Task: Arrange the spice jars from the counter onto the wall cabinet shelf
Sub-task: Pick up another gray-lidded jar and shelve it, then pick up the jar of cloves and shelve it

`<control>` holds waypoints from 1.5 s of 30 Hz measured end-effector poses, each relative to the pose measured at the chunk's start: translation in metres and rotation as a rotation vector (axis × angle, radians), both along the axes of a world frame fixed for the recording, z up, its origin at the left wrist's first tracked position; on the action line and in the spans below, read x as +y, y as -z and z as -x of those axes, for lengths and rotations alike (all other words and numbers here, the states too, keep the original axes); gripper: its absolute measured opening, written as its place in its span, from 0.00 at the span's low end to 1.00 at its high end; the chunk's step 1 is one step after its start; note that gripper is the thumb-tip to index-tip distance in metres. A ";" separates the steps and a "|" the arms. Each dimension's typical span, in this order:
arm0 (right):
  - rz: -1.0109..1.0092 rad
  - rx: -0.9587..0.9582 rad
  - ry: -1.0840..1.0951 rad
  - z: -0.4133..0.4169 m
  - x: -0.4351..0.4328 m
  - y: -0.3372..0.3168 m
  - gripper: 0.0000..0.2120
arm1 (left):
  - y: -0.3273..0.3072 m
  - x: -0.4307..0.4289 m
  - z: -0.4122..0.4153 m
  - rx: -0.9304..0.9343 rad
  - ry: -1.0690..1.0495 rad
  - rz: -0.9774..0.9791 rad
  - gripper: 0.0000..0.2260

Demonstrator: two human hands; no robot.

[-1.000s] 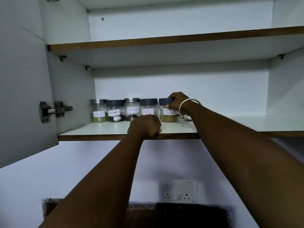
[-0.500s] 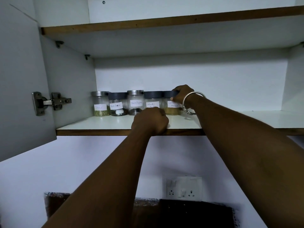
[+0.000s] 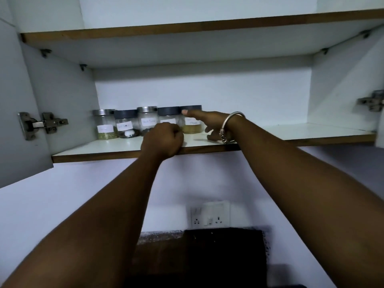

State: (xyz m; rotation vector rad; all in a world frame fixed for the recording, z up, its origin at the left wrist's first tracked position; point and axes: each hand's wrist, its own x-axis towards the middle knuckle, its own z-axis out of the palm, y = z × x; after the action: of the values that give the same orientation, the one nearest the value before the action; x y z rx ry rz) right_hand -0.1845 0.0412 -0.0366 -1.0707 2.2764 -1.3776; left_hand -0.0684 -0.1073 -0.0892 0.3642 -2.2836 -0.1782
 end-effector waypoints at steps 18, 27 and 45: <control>0.169 0.163 0.141 -0.127 0.159 0.358 0.21 | 0.294 0.194 -0.096 -0.287 0.670 -0.483 0.13; -0.960 0.152 -0.093 -0.123 0.221 0.527 0.41 | 0.417 0.205 -0.148 -0.977 0.547 -0.636 0.11; -0.338 -0.100 -0.260 -0.136 0.166 0.384 0.20 | 0.365 0.195 -0.172 -0.309 0.540 -1.299 0.15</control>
State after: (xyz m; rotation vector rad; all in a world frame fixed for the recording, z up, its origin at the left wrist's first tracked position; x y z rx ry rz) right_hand -0.0489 0.2070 -0.4208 -1.1070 2.1093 -0.8875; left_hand 0.1034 0.0876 -0.4543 0.3990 -2.1929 -2.0113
